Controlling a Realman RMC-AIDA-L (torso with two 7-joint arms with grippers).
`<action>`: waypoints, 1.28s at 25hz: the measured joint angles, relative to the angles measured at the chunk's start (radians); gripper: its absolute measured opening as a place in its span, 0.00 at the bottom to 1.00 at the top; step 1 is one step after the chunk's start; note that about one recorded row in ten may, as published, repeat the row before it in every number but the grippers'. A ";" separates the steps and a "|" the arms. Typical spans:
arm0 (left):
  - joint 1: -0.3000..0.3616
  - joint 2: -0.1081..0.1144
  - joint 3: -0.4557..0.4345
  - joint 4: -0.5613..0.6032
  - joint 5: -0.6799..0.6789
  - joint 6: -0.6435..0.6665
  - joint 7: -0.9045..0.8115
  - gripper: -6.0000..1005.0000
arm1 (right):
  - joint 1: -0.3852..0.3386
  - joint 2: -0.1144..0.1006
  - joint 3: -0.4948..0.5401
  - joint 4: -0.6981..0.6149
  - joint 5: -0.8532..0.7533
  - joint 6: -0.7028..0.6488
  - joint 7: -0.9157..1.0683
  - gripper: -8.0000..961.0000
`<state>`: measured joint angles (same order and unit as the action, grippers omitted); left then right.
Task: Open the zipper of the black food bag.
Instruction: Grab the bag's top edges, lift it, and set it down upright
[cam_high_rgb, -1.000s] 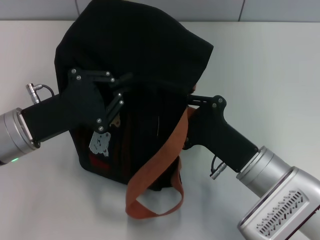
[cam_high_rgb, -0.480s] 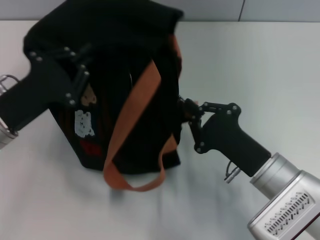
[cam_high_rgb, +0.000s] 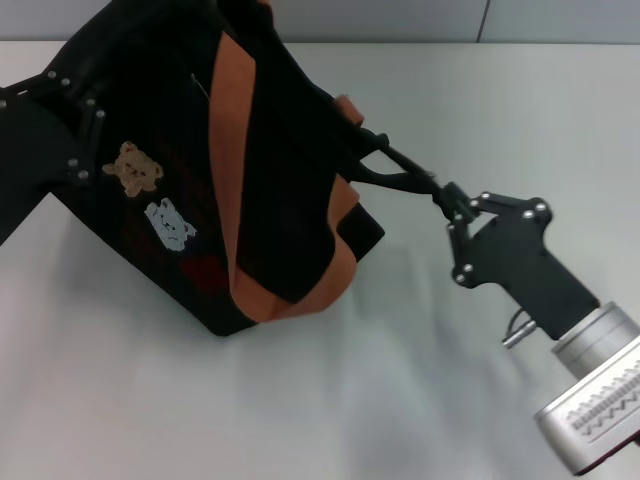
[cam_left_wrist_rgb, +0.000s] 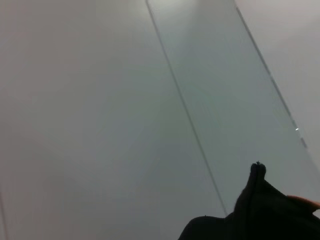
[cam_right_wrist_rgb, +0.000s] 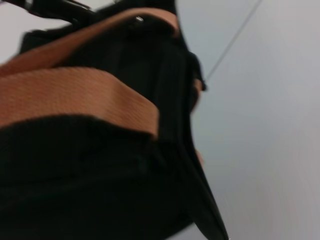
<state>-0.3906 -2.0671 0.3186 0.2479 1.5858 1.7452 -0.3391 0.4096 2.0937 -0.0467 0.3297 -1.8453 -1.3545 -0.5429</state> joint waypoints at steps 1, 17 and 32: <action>0.003 0.000 -0.005 0.000 0.000 -0.004 0.000 0.08 | -0.004 0.000 0.008 -0.009 0.000 -0.003 0.018 0.01; 0.039 -0.003 -0.029 -0.038 -0.001 -0.017 0.002 0.10 | -0.007 -0.001 0.126 -0.036 0.000 -0.008 0.167 0.02; -0.008 -0.008 -0.142 -0.268 -0.001 -0.099 -0.006 0.12 | 0.028 -0.009 0.186 -0.069 -0.002 -0.037 0.568 0.09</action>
<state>-0.3989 -2.0754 0.1763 -0.0199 1.5849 1.6466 -0.3447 0.4376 2.0845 0.1389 0.2603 -1.8476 -1.3918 0.0246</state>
